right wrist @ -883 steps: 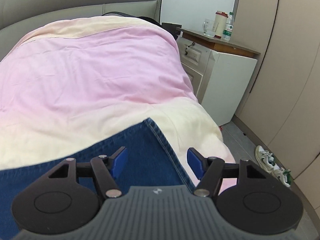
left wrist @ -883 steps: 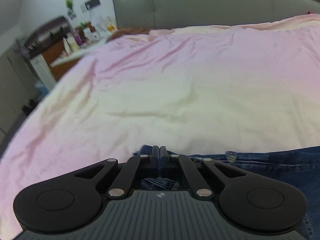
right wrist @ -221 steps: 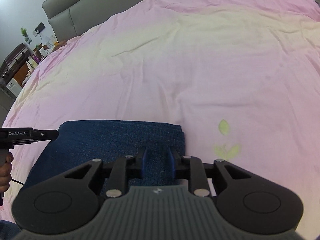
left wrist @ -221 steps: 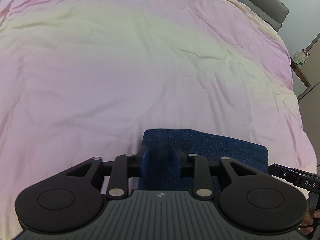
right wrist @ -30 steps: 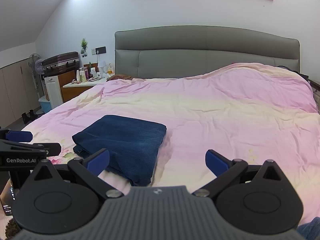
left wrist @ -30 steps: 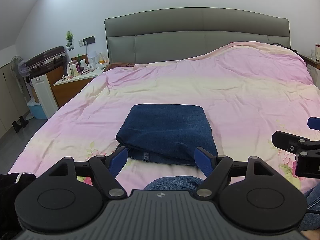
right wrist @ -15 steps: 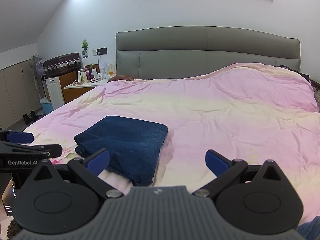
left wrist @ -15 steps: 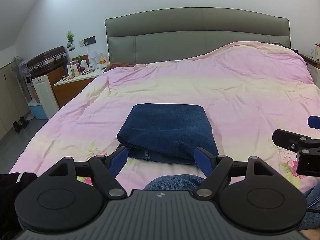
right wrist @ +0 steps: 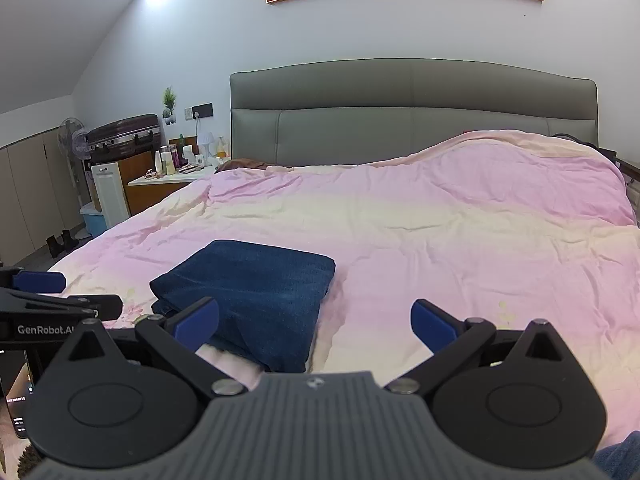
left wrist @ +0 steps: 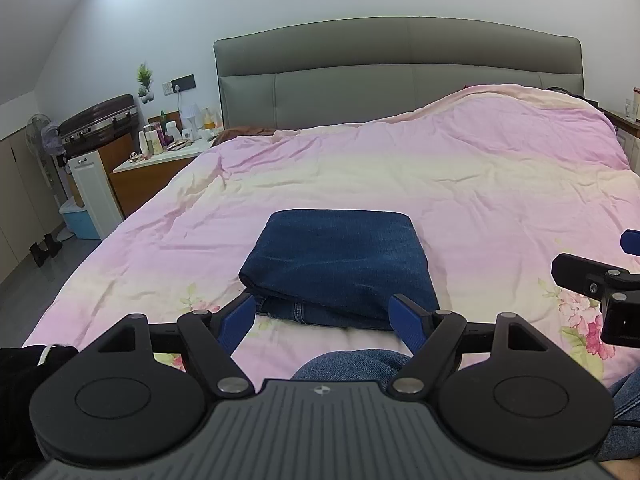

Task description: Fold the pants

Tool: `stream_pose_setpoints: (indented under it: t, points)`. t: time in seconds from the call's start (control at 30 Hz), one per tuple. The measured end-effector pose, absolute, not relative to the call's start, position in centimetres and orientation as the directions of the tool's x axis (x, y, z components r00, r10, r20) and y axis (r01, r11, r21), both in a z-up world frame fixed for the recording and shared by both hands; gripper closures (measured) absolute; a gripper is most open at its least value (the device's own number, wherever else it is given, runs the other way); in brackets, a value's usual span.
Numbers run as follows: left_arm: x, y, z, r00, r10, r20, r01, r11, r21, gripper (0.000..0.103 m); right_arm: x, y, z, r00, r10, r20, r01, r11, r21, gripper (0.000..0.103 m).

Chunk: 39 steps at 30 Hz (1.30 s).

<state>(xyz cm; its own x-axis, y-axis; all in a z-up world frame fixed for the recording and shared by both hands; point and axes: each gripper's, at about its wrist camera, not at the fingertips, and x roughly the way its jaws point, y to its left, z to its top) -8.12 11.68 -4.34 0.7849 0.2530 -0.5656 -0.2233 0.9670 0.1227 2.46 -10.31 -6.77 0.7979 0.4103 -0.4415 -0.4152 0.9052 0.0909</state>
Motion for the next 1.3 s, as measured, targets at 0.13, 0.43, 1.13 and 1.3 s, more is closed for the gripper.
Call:
stream_pose_setpoints:
  t: [0.13,0.43,1.13,1.3]
  points:
    - [-8.17,11.72,-4.27,0.784,0.254,-0.566,-0.224,0.967,0.123,0.014,2.33,-10.33,-6.75,0.799,0.412,-0.438,-0.417,0.905,0.09,0.005]
    - [-8.26,11.7,-4.1,0.786,0.257,-0.562,-0.226,0.966,0.126,0.014,2.28,-10.37,-6.8,0.798,0.414,-0.439,-0.418,0.904,0.092,0.005]
    - [-8.44,11.45,-3.76,0.794,0.251,-0.554,-0.223,0.968,0.118,0.014,2.19,-10.56,-7.0,0.785,0.418,-0.458,-0.416,0.902,0.11,0.005]
    - [-8.32,11.3,-3.63,0.793,0.251,-0.555,-0.223,0.968,0.119,0.014,2.24,-10.57,-6.97,0.78,0.422,-0.462,-0.419,0.9,0.116,0.005]
